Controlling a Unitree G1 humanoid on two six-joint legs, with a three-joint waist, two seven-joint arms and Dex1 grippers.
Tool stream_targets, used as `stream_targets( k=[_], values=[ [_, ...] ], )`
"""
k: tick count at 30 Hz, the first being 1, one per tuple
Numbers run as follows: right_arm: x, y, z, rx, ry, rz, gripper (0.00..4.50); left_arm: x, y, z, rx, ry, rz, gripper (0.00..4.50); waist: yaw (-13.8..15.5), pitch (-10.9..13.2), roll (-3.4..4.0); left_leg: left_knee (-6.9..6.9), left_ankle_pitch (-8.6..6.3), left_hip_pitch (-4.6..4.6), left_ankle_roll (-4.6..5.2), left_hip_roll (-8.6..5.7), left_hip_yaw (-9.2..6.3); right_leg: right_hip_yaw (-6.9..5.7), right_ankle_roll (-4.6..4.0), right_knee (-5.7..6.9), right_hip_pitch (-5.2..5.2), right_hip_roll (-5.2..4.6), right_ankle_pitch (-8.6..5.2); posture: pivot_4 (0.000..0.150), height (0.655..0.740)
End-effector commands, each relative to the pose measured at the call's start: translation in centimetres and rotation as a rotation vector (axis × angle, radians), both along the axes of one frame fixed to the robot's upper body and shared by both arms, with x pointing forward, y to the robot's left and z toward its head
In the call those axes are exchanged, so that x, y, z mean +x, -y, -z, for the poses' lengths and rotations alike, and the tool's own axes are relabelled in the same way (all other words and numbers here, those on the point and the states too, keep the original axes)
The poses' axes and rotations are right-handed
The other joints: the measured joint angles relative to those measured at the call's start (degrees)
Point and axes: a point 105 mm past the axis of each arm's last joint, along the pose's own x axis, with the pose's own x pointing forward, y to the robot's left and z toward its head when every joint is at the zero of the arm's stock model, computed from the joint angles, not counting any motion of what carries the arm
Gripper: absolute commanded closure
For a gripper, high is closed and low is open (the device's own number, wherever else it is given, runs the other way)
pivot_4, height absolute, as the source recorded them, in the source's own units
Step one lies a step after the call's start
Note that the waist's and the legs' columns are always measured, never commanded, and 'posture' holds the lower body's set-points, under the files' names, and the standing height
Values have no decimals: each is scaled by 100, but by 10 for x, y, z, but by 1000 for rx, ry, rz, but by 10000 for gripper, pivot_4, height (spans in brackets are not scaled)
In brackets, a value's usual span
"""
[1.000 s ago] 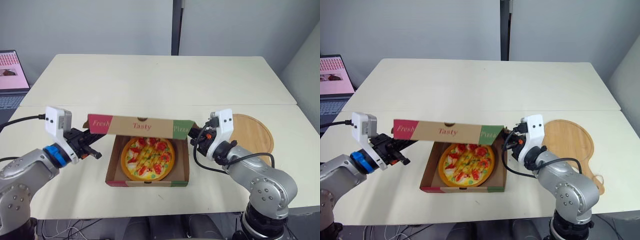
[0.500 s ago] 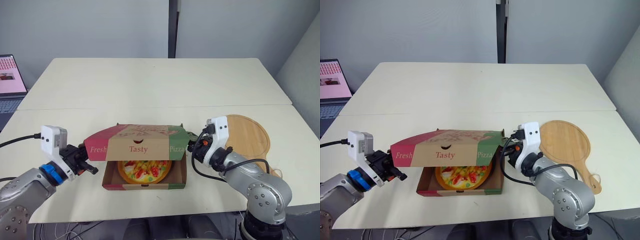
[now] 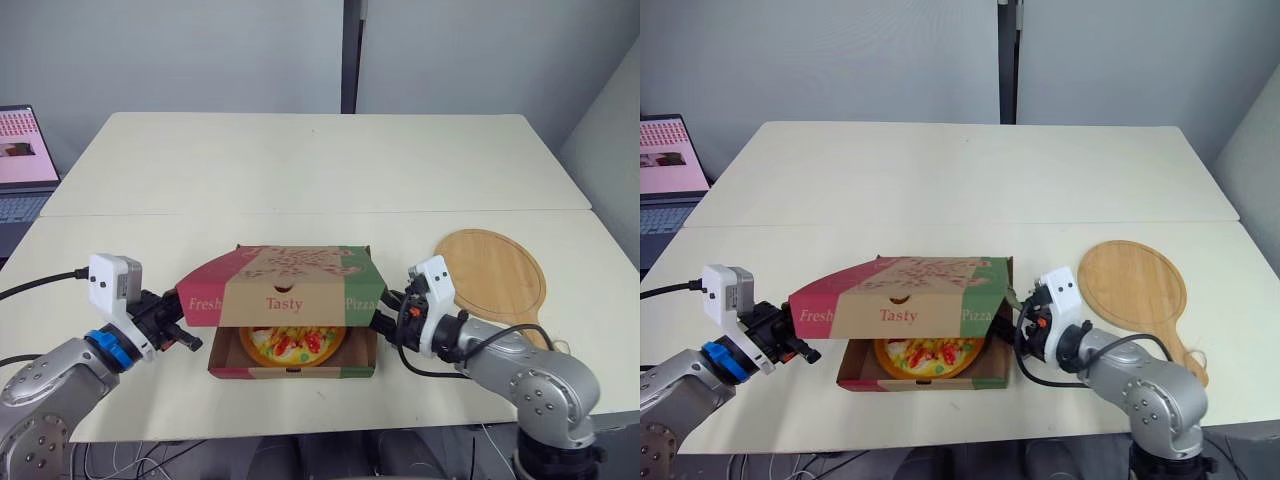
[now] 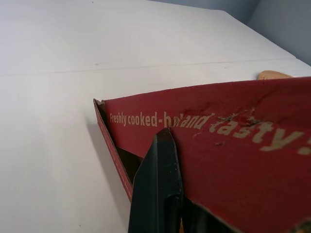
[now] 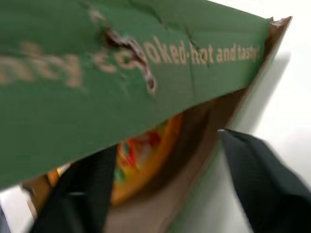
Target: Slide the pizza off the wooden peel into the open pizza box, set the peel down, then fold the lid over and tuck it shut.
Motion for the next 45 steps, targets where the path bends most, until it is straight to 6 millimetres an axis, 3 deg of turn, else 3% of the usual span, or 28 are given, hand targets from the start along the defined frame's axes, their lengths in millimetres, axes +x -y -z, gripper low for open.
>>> stream_targets(
  k=[1, 4, 7, 11, 19, 22, 25, 33, 39, 42, 45],
  values=[
    [-6, 3, -14, 7, 94, -65, 3009, -1, 1, 0, 26, 8, 14, 45000, 3, 1, 1, 0, 0, -1, 0, -1, 1, 1, 0, 0, 0, 0, 0, 1500, 7332],
    [1, 26, -14, -54, 135, -64, 3009, -1, 2, 0, 27, 13, 15, 45000, 6, 1, 1, 1, 0, -2, 0, -1, 2, 2, 3, -1, -1, 0, 1, 1500, 7332],
    [22, 67, -22, -102, 181, 10, 3009, -1, 4, 0, 29, 22, 28, 45000, 16, 3, -3, 4, 0, -3, 0, -5, 5, 1, 5, -3, 2, -1, 2, 1500, 7332],
    [38, 81, -33, -98, 220, 47, 3009, 0, 5, 0, 36, 27, 38, 45000, 8, 5, -4, 4, 0, -3, 1, -3, 12, 4, 6, -4, 2, 3, 4, 1500, 7332],
    [39, 37, -49, -79, 299, -69, 3009, 0, 7, -2, 5, 41, 47, 45000, 40, 8, 1, 5, -1, -8, 1, -2, 5, 2, 6, -3, 1, 2, 4, 1500, 7332],
    [38, 29, -54, -60, 314, -90, 3009, -2, 6, -1, -8, 16, 66, 45000, 69, 8, 1, 5, 0, -9, 1, -2, 3, 2, 7, -3, 0, 0, 5, 1500, 7332],
    [37, 27, -56, -55, 318, -99, 2557, -5, 3, 0, -4, -3, 88, 38860, 98, 9, 2, 6, 0, -9, 1, -2, 4, 0, 7, -4, 0, 0, 5, 1500, 7332],
    [37, 24, -58, -57, 335, -120, 2557, -6, -29, -8, 56, -57, 84, 12462, 110, 11, 5, 5, 0, -8, 1, 2, 6, -4, 5, -2, -3, 3, 4, 1500, 7332],
    [38, 25, -57, -66, 340, -122, 2557, -22, -62, -19, 114, -177, 109, 12462, 108, 22, 18, 4, 0, -7, 1, 1, 6, -1, 5, -3, -6, 0, 3, 1500, 7332],
    [39, 25, -57, -67, 343, -124, 2557, -13, -83, -36, 103, -139, 40, 12462, 127, 25, 21, 4, 0, -6, 1, 2, 8, -7, 3, -2, -7, 0, 2, 1500, 7332],
    [39, 24, -56, -74, 345, -132, 2557, -5, -86, -56, 101, -102, 58, 14190, 138, 26, 14, 4, 0, -7, 1, 2, 7, -11, 2, -2, -7, 2, 2, 1500, 7332]
  ],
)
